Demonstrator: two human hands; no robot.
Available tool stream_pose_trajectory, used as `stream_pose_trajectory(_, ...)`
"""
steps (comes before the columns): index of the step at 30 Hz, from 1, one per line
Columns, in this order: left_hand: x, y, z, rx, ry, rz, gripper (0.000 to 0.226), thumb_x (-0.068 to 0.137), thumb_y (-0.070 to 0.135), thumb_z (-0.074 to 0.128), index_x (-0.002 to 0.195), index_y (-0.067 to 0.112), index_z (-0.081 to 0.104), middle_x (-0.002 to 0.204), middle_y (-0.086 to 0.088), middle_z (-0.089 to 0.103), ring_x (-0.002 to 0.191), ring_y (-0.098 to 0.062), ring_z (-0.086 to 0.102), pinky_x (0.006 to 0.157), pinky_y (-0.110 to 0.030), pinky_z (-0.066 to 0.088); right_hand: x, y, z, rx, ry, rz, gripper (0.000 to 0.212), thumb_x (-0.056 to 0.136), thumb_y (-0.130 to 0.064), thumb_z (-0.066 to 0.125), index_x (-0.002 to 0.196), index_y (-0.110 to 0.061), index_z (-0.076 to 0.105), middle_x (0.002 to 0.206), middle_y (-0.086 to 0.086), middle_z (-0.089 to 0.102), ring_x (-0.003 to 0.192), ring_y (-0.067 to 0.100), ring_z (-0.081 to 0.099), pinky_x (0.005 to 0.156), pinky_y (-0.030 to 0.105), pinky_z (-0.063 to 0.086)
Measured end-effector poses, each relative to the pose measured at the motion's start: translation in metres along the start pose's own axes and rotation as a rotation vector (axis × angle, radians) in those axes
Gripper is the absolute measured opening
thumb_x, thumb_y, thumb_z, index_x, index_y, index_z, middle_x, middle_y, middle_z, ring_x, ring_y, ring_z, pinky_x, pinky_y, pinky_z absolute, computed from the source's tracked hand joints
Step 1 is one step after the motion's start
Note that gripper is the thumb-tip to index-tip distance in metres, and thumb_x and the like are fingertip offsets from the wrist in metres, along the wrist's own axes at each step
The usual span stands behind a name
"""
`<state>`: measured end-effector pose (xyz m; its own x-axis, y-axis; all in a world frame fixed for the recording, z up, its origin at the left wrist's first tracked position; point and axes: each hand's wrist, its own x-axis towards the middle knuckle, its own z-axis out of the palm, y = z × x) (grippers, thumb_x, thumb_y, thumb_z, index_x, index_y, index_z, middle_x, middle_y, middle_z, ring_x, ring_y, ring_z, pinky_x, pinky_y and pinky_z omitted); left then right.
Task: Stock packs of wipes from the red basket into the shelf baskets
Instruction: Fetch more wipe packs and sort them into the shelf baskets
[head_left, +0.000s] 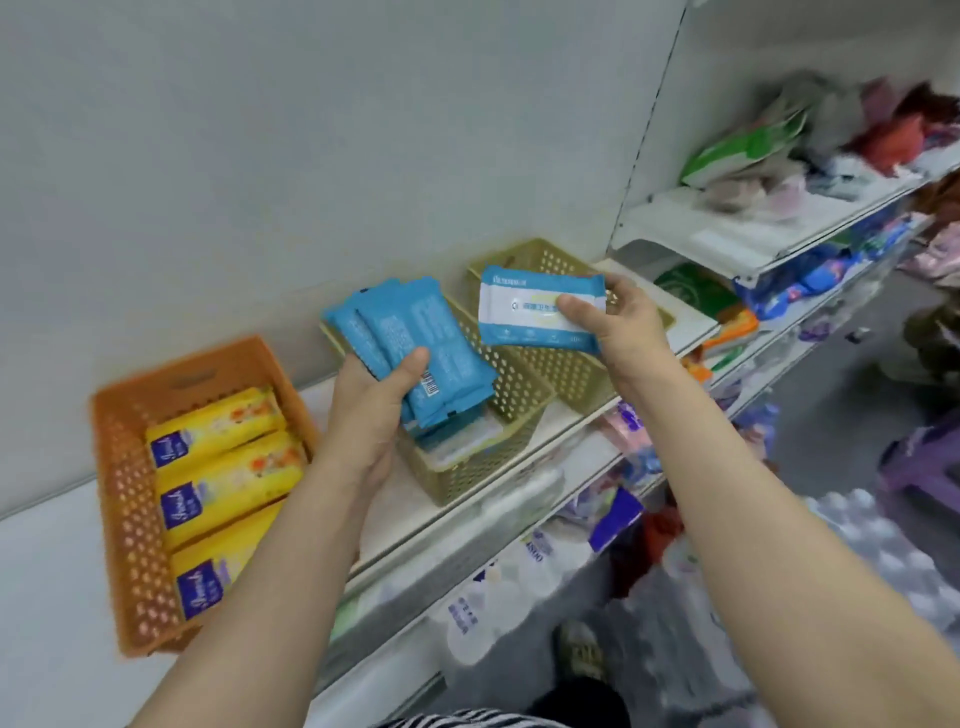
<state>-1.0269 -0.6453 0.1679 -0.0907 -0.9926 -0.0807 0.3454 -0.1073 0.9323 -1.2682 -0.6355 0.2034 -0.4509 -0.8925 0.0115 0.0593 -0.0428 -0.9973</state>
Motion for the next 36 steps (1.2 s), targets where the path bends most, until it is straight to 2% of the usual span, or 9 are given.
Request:
stream_pose_trajectory(4,0.043,-0.012,0.052,-0.016,0.123,0.041,0.040,0.092,0.009,0.065,0.131,0.008,0.057,0.124,-0.006,0.069,0.110,-0.021,0.068,0.098,-0.047,0.053,0.093,-0.006,-0.039,-0.146,0.009,-0.019,0.039,0.085,-0.007,0.075,0.118,-0.016,0.057,0.110,0.013,0.068,0.072,0.011,0.071,0.056,0.020,0.054)
stream_pose_trajectory(8,0.071,-0.023,0.101,-0.054,0.263,0.051,0.040,0.093,0.011,0.065,0.132,0.010,0.058,0.124,-0.003,0.070,0.112,-0.020,0.068,0.100,-0.047,0.052,0.159,0.001,-0.061,-0.247,-0.071,0.039,0.039,0.083,-0.012,0.079,0.115,-0.015,0.055,0.118,0.015,0.066,0.083,0.013,0.070,0.059,0.016,0.054)
stream_pose_trajectory(11,0.083,-0.020,0.119,-0.102,0.396,0.087,0.042,0.093,0.011,0.065,0.134,0.010,0.056,0.127,-0.004,0.068,0.115,-0.021,0.066,0.104,-0.050,0.049,0.181,0.006,-0.037,-0.240,-0.283,0.079,0.042,0.082,-0.016,0.080,0.117,-0.014,0.056,0.110,0.010,0.070,0.085,0.017,0.072,0.066,0.025,0.058)
stream_pose_trajectory(15,0.077,-0.008,0.114,-0.124,0.593,0.180,0.033,0.093,0.009,0.065,0.125,0.016,0.059,0.121,0.000,0.071,0.112,-0.019,0.068,0.101,-0.049,0.051,0.182,0.013,0.012,-0.176,-0.503,0.148,0.034,0.081,-0.013,0.081,0.102,-0.020,0.056,0.111,0.010,0.070,0.093,0.024,0.072,0.078,0.044,0.061)
stream_pose_trajectory(21,0.049,0.006,0.073,-0.137,0.801,0.327,0.046,0.093,0.011,0.066,0.138,0.010,0.052,0.128,-0.005,0.067,0.114,-0.021,0.067,0.099,-0.046,0.053,0.172,0.043,0.061,-0.261,-0.635,0.133,0.039,0.078,-0.020,0.083,0.107,-0.024,0.057,0.115,0.009,0.068,0.097,0.025,0.071,0.082,0.044,0.060)
stream_pose_trajectory(25,0.038,0.009,0.045,-0.144,0.847,0.349,0.044,0.092,0.012,0.068,0.134,0.011,0.055,0.125,-0.006,0.069,0.114,-0.024,0.067,0.099,-0.050,0.052,0.158,0.044,0.106,-0.432,-0.722,0.024,0.042,0.081,-0.027,0.081,0.112,-0.023,0.053,0.120,0.004,0.061,0.101,0.021,0.065,0.084,0.042,0.057)
stream_pose_trajectory(28,0.032,0.010,0.027,-0.133,0.854,0.342,0.044,0.091,0.012,0.069,0.133,0.012,0.056,0.124,-0.006,0.070,0.113,-0.025,0.067,0.098,-0.050,0.053,0.146,0.047,0.135,-0.654,-0.787,-0.084,0.047,0.085,-0.029,0.077,0.123,-0.017,0.051,0.114,0.001,0.057,0.097,0.018,0.057,0.076,0.030,0.046)
stream_pose_trajectory(32,0.027,0.013,0.003,-0.120,0.825,0.318,0.041,0.093,0.007,0.064,0.133,0.010,0.055,0.122,-0.004,0.070,0.109,-0.020,0.069,0.089,-0.039,0.057,0.135,0.060,0.162,-0.877,-0.828,-0.127,0.051,0.087,-0.028,0.074,0.129,-0.010,0.051,0.122,0.008,0.060,0.096,0.017,0.054,0.074,0.024,0.037)
stream_pose_trajectory(36,0.028,0.019,-0.016,-0.129,0.766,0.311,0.040,0.095,0.005,0.061,0.134,0.009,0.054,0.120,-0.003,0.070,0.106,-0.017,0.070,0.079,-0.028,0.058,0.125,0.072,0.177,-0.993,-0.784,-0.058,0.061,0.087,-0.029,0.075,0.136,-0.007,0.047,0.135,0.013,0.055,0.121,0.028,0.055,0.088,0.029,0.042)
